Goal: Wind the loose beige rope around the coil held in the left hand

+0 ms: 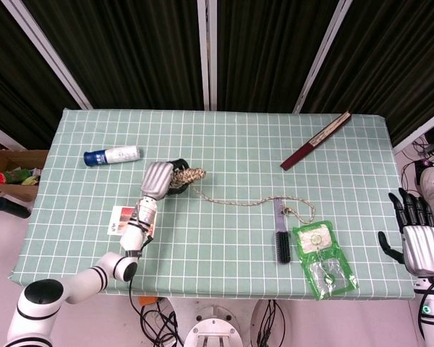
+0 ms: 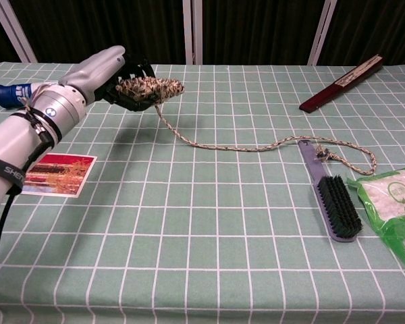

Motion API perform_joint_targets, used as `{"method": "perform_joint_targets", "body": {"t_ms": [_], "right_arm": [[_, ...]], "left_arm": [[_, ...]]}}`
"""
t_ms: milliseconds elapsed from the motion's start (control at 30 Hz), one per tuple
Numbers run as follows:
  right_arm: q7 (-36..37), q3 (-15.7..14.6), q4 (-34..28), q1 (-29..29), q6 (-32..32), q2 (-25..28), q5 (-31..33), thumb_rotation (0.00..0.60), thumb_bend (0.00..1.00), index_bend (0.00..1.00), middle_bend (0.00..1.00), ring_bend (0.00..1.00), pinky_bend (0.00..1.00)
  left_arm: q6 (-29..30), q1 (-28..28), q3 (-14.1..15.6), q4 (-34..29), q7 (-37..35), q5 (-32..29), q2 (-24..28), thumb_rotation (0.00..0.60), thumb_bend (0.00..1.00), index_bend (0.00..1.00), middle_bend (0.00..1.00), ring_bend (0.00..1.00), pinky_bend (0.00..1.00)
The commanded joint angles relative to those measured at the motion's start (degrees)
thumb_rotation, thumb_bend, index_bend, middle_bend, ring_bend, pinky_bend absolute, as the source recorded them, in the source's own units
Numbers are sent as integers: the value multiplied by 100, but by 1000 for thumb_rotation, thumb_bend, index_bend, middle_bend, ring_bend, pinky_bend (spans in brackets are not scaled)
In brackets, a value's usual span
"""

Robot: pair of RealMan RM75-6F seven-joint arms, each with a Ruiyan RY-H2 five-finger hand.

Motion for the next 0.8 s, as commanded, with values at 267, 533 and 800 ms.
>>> {"method": "perform_joint_targets", "body": {"t_ms": [267,533,800], "right_arm": [[-554,134,-85,393,-456,-267,89,600,304,4,0,0,0],[-1094,358,115,1151,-1502,-946,545,600,249,125,0,0,0],[-1919,574,572,1852,-2176,-1925,1048,600,246,171,0,0,0]], "left_arm": [[485,229,121,-1198,89,309,522,600,368,695,704,635,749],[526,301,153,-1528,288,309,688,600,367,695,704,635,748],[493,351,148,-1458,187,252,719,600,368,694,704,635,748]]}}
